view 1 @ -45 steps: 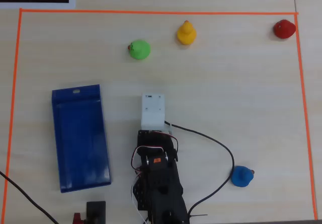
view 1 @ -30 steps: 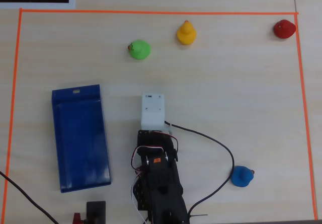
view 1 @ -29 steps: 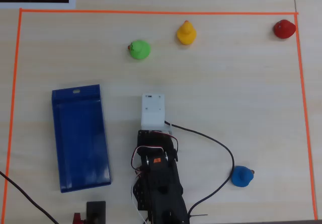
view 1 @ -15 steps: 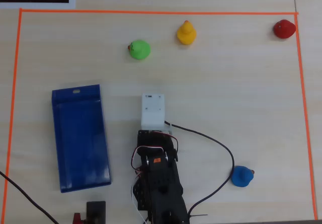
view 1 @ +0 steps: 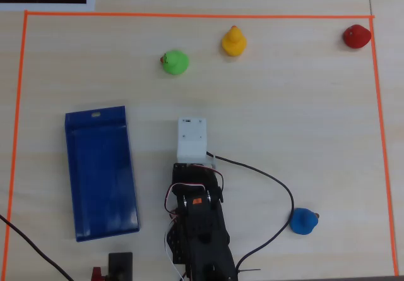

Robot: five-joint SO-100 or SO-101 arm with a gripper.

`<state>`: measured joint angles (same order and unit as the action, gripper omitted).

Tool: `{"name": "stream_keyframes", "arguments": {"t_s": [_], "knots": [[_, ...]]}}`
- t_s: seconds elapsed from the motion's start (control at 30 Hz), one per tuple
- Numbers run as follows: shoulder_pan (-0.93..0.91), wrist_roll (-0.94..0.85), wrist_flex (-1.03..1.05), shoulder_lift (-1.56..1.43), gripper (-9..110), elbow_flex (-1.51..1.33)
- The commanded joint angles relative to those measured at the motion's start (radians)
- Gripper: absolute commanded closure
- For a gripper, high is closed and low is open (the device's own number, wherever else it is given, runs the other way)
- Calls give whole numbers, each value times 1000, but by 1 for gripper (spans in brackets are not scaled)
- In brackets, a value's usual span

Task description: Grasp green duck and put it into box.

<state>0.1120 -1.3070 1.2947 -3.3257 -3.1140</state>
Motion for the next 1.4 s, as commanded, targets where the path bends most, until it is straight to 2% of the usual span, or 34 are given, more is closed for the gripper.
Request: {"name": "stream_keyframes", "arguments": {"t_s": [0.0,0.77,0.87,0.93,1.0,1.07,1.17,1.27,1.37], "knots": [[-5,8,17,14,100,3],[-5,11,8,14,99,3],[-6,155,-49,15,99,3],[-12,156,-61,26,101,3],[-40,101,-138,107,100,6],[-87,58,-272,276,88,40],[-150,26,-439,532,79,173],[-175,32,-551,712,75,337],[-166,69,-577,864,74,549]]}}
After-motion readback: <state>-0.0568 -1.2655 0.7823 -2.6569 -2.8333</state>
